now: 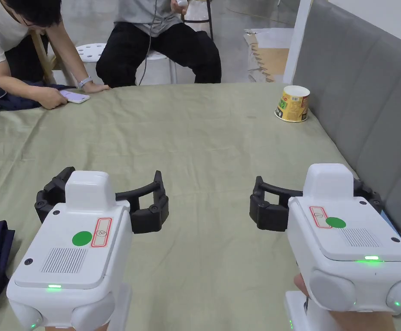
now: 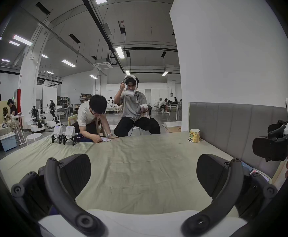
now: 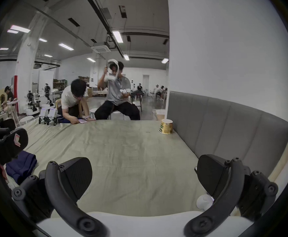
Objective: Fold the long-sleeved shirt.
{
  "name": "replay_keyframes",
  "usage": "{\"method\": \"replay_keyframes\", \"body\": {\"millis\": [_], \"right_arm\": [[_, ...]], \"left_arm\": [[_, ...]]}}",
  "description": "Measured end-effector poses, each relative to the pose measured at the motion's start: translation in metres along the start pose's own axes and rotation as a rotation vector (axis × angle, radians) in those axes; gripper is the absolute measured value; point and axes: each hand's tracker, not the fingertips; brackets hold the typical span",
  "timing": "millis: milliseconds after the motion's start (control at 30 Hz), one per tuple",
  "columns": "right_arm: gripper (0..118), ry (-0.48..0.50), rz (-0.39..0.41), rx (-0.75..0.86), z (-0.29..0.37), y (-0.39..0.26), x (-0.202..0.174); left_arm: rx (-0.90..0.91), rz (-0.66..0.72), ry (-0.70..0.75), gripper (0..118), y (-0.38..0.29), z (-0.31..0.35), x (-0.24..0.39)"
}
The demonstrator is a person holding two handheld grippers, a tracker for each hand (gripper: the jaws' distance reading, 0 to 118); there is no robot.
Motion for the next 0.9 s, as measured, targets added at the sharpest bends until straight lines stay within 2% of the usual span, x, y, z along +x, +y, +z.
{"method": "replay_keyframes", "body": {"millis": [100,200,367,667,900], "right_arm": [[118,-0.036,-0.016,-0.004,0.002,0.002,0.000],[118,-0.004,-0.074,-0.081,-0.001,0.005,0.005],[118,-0.011,-0.091,-0.082,-0.004,0.003,0.010],[118,-0.041,-0.068,-0.042,0.001,0.005,0.007],[118,-0.012,-0.025,-0.051,0.000,0.005,0.006]], "left_arm": [[-0.005,0.003,0.005,111,0.000,-0.001,0.000],[-0.012,0.006,0.008,111,-0.001,-0.002,-0.001],[-0.015,-0.002,0.017,111,0.001,-0.002,0.000],[-0.011,0.000,0.027,111,0.003,-0.004,0.000],[-0.011,-0.010,0.023,111,0.004,-0.005,0.002]]}}
